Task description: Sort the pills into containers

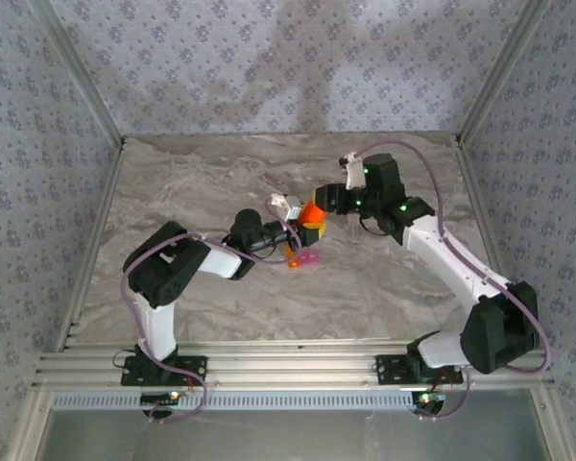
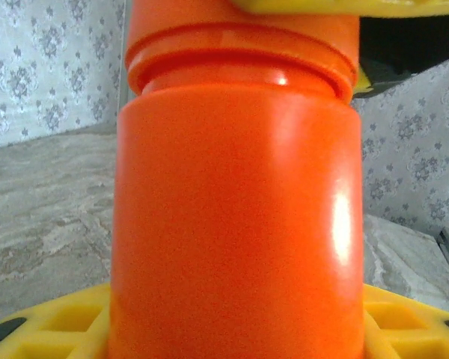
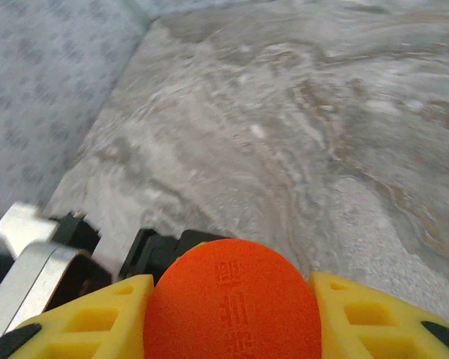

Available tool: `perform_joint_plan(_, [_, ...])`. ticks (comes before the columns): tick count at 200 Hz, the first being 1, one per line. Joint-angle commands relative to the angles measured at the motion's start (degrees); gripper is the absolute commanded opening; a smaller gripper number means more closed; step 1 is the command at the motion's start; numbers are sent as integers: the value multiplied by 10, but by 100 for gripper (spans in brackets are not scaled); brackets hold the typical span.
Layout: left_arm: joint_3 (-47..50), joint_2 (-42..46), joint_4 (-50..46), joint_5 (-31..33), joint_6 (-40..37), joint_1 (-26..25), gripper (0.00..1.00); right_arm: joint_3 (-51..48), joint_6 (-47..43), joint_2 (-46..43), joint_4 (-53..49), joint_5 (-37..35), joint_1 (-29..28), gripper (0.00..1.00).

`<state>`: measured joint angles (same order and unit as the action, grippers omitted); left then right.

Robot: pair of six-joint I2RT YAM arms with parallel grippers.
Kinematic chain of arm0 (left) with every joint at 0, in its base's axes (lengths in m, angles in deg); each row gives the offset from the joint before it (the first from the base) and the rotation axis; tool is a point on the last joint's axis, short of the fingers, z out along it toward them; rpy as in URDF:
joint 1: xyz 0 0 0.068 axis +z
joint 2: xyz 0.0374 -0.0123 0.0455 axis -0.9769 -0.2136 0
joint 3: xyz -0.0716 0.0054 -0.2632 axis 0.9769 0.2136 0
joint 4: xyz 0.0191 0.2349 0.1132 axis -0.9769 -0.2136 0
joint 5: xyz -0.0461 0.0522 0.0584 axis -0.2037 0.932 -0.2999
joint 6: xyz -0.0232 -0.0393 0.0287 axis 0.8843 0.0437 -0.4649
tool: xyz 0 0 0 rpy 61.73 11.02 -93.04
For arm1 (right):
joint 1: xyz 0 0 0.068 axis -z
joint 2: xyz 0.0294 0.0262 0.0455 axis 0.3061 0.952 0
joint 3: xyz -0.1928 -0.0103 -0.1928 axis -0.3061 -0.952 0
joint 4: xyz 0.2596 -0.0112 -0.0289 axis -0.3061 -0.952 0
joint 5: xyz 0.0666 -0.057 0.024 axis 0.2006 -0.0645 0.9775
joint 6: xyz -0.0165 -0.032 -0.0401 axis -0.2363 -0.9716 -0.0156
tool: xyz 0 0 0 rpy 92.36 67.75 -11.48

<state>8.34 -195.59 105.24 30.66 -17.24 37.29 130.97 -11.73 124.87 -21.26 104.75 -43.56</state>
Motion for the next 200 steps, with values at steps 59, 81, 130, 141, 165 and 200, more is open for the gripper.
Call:
perform_joint_plan(59, [-24, 4, 58, -13, 0, -8, 0, -26, 130, 2, -24, -134, -82, 38])
perform_joint_plan(81, [-24, 3, 56, -13, 0, -8, 0, -7, 111, -2, -34, -94, -59, 55])
perform_joint_plan(130, [-24, 3, 55, -13, -1, -8, 0, 12, 40, -69, -34, -27, -8, 87])
perform_joint_plan(141, [-24, 4, 55, -13, -1, -8, 0, 14, 21, -81, -36, -19, 2, 88])
perform_joint_plan(165, [-22, 5, 57, -14, 0, -8, 0, 18, -26, -89, -35, 28, 34, 88])
perform_joint_plan(200, [-21, 5, 58, -16, 2, -8, 0, 30, -115, -52, -38, 134, 77, 83])
